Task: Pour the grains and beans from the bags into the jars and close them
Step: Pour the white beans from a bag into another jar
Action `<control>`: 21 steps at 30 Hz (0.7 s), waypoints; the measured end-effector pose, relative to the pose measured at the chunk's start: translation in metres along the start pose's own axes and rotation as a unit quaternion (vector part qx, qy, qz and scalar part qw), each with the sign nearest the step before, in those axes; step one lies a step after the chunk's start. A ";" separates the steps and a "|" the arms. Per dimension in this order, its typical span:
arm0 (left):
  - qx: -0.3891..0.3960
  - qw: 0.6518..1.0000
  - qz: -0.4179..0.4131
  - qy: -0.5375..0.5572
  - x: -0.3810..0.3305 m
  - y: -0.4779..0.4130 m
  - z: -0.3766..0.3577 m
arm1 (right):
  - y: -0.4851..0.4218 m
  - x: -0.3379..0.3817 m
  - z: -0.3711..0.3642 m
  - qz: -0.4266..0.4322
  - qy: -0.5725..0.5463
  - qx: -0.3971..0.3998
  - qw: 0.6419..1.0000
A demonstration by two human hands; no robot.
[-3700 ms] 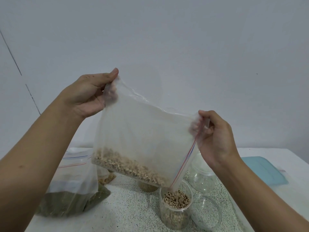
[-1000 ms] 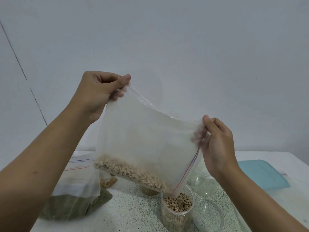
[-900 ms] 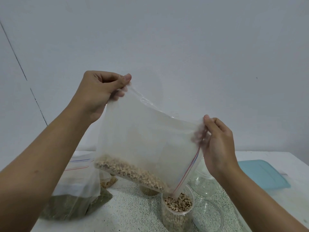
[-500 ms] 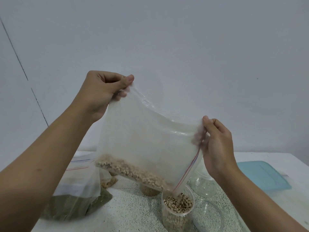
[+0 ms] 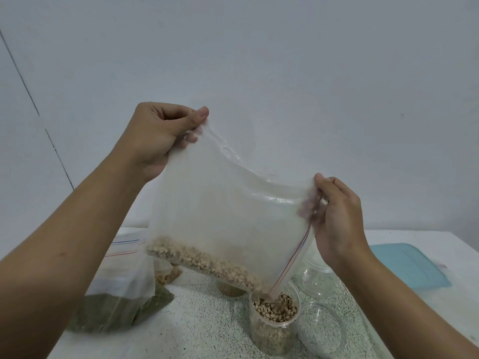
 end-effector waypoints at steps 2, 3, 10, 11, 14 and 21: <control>-0.001 1.000 0.002 0.000 0.000 -0.001 0.000 | -0.001 0.000 -0.001 0.003 -0.002 -0.001 1.000; -0.002 1.000 0.001 -0.001 0.000 -0.002 0.000 | -0.001 0.000 -0.001 0.004 -0.002 -0.001 1.000; 0.010 1.000 -0.008 -0.007 -0.004 -0.004 -0.002 | -0.002 -0.002 0.000 0.000 0.001 -0.014 1.000; 0.012 1.000 -0.010 -0.007 -0.004 -0.004 -0.002 | -0.003 -0.002 0.000 0.001 0.002 -0.014 1.000; 0.018 1.000 -0.015 -0.007 -0.006 -0.005 -0.003 | -0.003 -0.001 0.000 -0.001 0.008 -0.014 1.000; 0.024 0.999 -0.021 -0.010 -0.009 -0.006 -0.005 | -0.002 -0.001 0.002 -0.003 0.007 -0.013 1.000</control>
Point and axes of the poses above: each hand's wrist, its own y-axis away from the middle knuckle, its own z-axis out of the back of the hand, x = y × z, the point moved 2 cm from there along -y, towards the middle knuckle, and after that the axes turned 13 degrees about -z, right-handed, at the moved point
